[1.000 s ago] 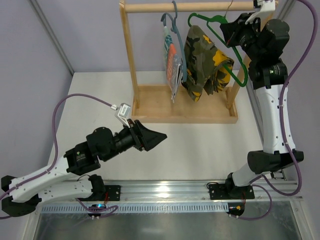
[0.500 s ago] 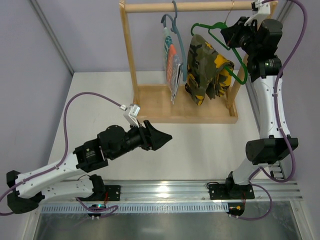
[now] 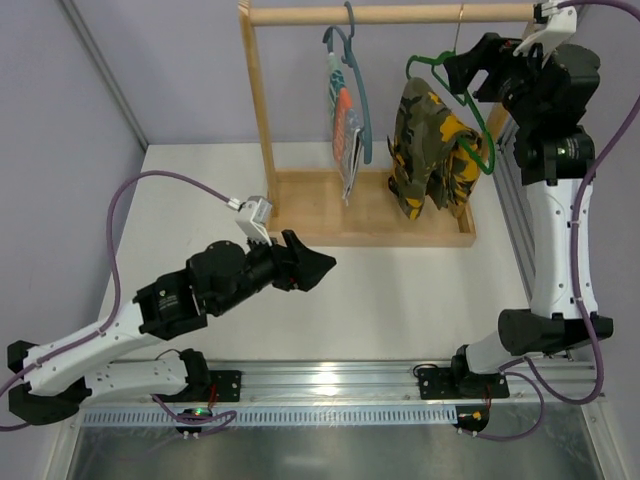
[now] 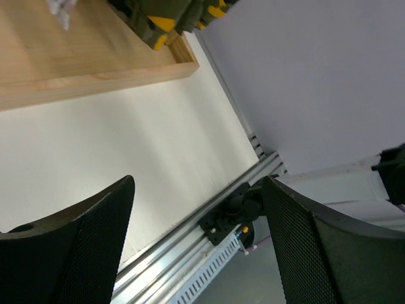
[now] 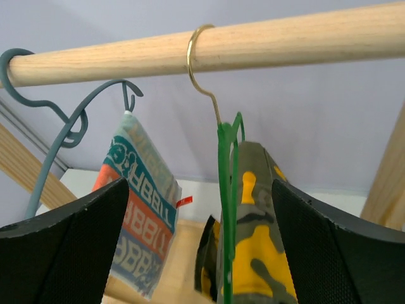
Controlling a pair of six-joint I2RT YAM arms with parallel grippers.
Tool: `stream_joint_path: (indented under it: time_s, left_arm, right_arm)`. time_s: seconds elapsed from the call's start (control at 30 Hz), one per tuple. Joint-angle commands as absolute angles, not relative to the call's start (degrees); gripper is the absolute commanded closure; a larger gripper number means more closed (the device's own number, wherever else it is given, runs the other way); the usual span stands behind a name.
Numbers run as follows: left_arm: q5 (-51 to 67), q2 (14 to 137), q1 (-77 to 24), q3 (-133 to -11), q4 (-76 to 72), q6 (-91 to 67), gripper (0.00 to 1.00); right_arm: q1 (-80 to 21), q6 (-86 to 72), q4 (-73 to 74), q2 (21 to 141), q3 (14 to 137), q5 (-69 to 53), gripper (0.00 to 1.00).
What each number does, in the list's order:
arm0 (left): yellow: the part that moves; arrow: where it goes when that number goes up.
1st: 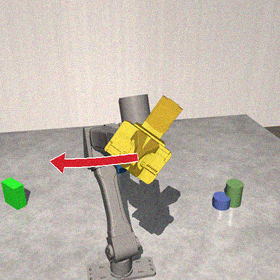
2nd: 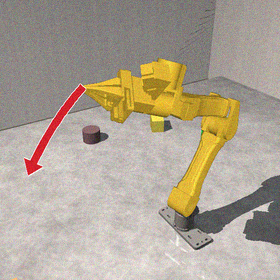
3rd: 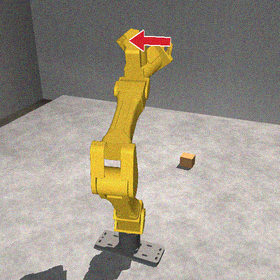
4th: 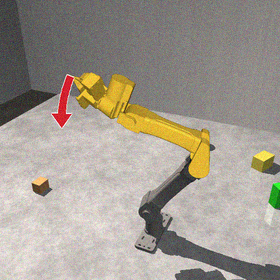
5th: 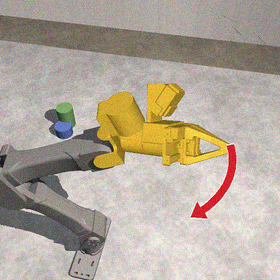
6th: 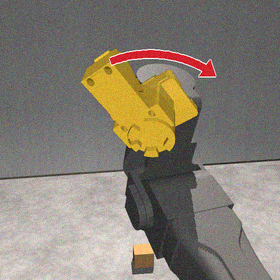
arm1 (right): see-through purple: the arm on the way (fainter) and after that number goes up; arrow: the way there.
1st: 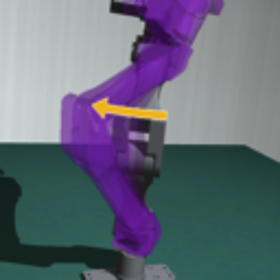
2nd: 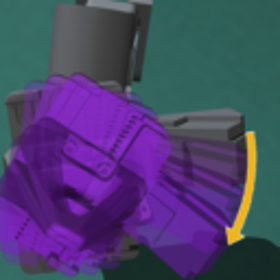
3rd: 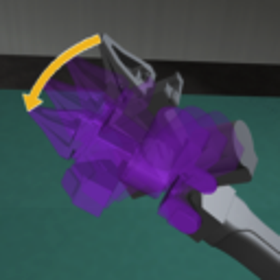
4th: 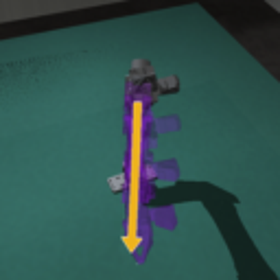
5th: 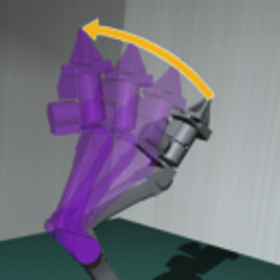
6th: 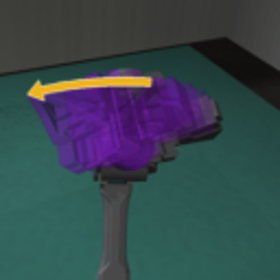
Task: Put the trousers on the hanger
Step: Hang the hanger with trousers onto the clothesline
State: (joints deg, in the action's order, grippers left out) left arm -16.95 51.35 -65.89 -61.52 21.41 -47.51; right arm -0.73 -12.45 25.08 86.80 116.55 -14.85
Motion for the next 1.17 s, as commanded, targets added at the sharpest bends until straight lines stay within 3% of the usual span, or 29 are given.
stream_joint_path:
  time_s: [0.0, 0.1, 0.43, 0.67, 0.83, 1.13]
  left_arm:
    - [-27.48, 50.62, -65.92, -68.79, 31.1, -41.68, 0.17]
    - [-31.01, 50.36, -65.92, -71.89, 35.68, -38.34, 0.01]
    - [-35.33, 52.02, -65.48, -77.08, 40.6, -34.27, 0.0]
    - [-19.97, 55.46, -53.56, -74.89, 33.68, -35.14, 0.0]
    - [-8.01, 51.42, -46.59, -68.39, 26.2, -38.76, 0.0]
    - [-7.56, 47.73, -46.23, -65.84, 26.72, -40.69, 0.0]
  right_arm:
    - [-0.7, -15.01, 38.89, 80.8, 119.8, -9.15, 0.03]
    - [-0.7, -17.75, 44.55, 75.78, 113.22, -8.96, 0.0]
    - [-3.07, -23.02, 47.2, 53.19, 89.05, -11.59, 0.0]
    - [-4.31, -22.15, 45.43, 43.16, 70.07, -10.45, 0.0]
    - [-4.31, -23.9, 43.95, 36.75, 64.52, -14.41, 0.0]
    - [-4.31, -24.79, 43.51, 34.72, 63.37, -19.42, 0.01]
